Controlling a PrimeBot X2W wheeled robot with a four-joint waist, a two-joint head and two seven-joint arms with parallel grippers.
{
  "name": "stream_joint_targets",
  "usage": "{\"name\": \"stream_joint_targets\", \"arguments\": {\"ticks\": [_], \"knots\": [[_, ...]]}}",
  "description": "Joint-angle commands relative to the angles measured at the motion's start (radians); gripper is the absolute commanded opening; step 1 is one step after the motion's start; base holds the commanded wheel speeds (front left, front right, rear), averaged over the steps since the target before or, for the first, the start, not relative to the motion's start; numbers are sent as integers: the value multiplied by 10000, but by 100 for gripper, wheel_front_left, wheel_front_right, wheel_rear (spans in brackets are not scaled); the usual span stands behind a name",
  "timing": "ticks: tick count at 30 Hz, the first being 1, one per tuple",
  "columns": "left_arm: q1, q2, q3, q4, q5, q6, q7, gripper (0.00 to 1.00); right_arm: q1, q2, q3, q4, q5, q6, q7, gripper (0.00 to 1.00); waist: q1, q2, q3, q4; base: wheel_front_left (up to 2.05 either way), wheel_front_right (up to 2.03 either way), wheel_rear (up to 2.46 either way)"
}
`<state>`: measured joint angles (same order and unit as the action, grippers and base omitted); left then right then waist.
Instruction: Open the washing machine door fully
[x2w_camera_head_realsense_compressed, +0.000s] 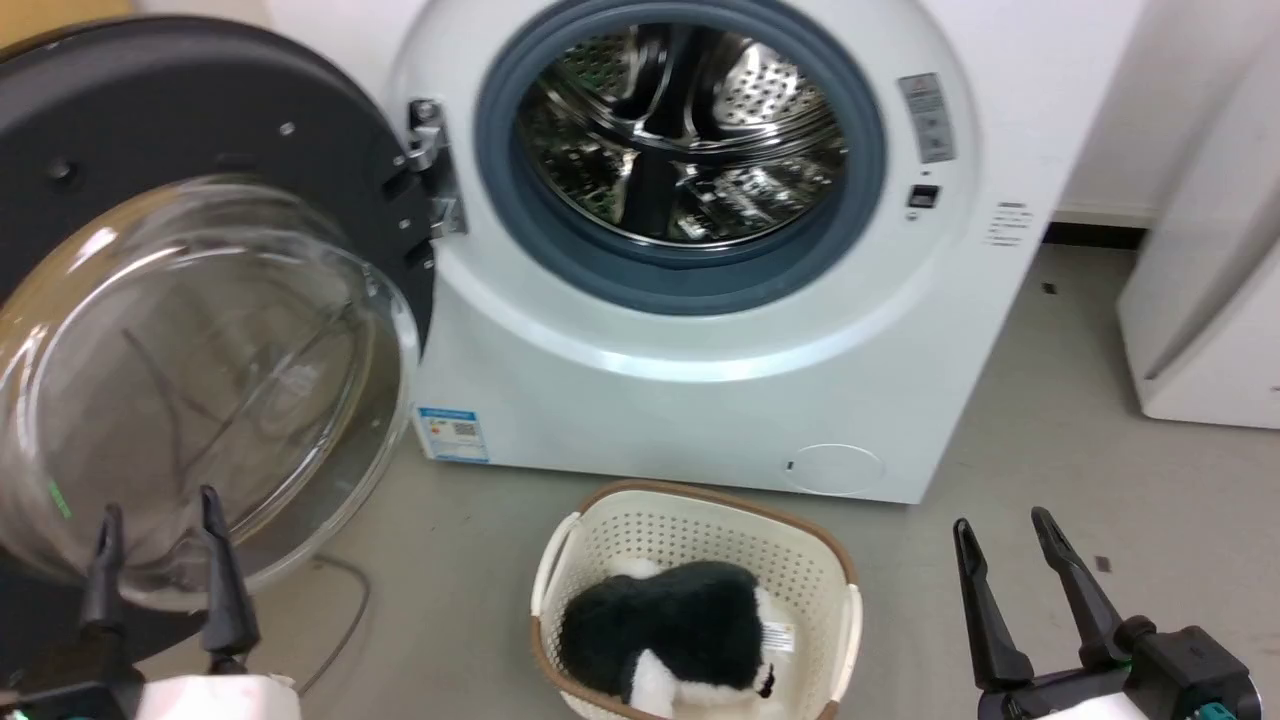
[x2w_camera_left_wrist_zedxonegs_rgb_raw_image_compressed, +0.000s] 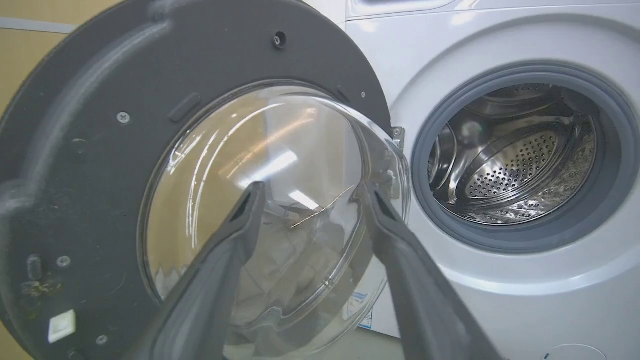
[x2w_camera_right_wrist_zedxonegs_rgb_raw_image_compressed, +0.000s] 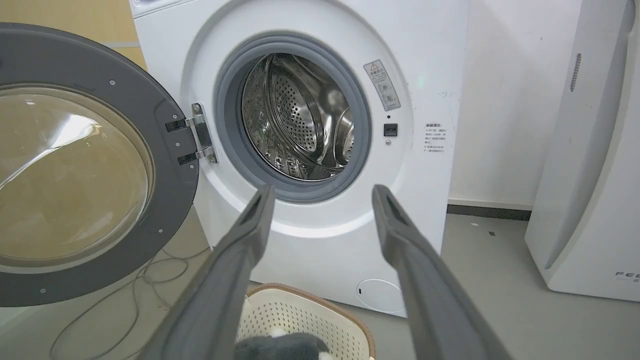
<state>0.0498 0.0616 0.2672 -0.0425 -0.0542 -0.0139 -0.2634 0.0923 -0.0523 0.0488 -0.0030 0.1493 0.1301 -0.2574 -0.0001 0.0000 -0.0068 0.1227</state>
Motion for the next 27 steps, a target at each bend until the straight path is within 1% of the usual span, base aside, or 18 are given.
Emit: {"name": "stream_joint_targets", "arguments": {"ticks": [1,4,10,14,19,20,27], "knots": [[156,-34,-97,-93,81,-33,16,100,108,20,-29,-57,-41,6,-44,100,1,0,-84,-190,0,0,0],[377,-54,-439,-98,233,-67,16,100,105,20,-47,-160,-98,6,-44,100,1,0,-144,-478,0,0,0],[568,-84,-970,34,193,-115,16,100,137,20,-117,-532,-303,6,-44,100,1,0,-223,-1109,0,0,0],[657,-97,-1232,151,101,-38,16,100,204,20,-156,-718,-427,6,-44,100,1,0,-257,-1494,0,0,0],[795,-105,-1478,230,36,24,16,100,360,20,-269,-853,-454,6,-44,100,1,0,-334,-1811,0,0,0],[685,-104,-1483,213,54,12,2,0,258,-2,-261,-801,-446,0,2,0,1,0,-312,-1775,0,0,0],[658,-113,-1564,227,70,23,78,0,232,-7,-288,-762,-476,-2,82,0,1,0,-308,-1788,0,0,0]]}}
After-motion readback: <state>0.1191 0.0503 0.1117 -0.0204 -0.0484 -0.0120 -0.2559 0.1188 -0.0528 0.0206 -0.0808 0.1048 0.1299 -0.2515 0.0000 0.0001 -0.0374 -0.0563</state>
